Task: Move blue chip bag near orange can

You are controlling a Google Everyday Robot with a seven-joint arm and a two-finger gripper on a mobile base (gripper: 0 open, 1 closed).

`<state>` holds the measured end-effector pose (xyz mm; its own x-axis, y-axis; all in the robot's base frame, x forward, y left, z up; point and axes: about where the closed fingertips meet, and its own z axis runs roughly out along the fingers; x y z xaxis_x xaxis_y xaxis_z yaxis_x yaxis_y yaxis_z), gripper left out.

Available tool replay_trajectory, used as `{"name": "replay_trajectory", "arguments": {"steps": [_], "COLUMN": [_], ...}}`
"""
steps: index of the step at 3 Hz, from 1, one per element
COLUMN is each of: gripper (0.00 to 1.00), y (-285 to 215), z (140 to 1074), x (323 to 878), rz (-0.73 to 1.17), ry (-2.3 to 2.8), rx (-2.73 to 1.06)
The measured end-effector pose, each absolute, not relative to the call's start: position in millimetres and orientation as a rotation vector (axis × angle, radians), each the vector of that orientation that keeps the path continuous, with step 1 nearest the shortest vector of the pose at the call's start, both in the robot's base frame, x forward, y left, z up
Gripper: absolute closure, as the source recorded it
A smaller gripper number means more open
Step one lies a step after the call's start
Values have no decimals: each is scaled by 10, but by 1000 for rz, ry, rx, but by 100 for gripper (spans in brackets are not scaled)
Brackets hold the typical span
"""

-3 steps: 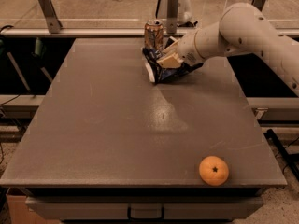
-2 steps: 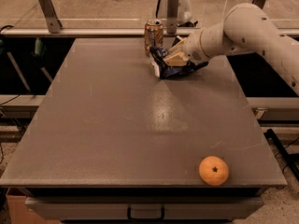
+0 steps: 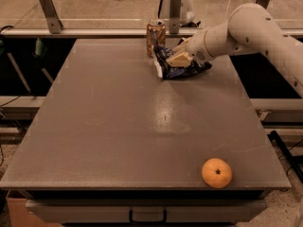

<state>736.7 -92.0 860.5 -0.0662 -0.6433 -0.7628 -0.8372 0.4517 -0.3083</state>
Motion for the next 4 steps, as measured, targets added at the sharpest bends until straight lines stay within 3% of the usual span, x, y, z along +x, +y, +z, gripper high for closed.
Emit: {"name": "replay_trajectory", "arguments": {"steps": [1,3,4], "gripper": [5,0,0], "y": [-844,-740,-873], "z": [8662,9099,9602], "x": [7388,7182,6725], "rz": [277,246,221], "ry": [1760,1686,1651], "rx": [-1277,-1292,-1280]}}
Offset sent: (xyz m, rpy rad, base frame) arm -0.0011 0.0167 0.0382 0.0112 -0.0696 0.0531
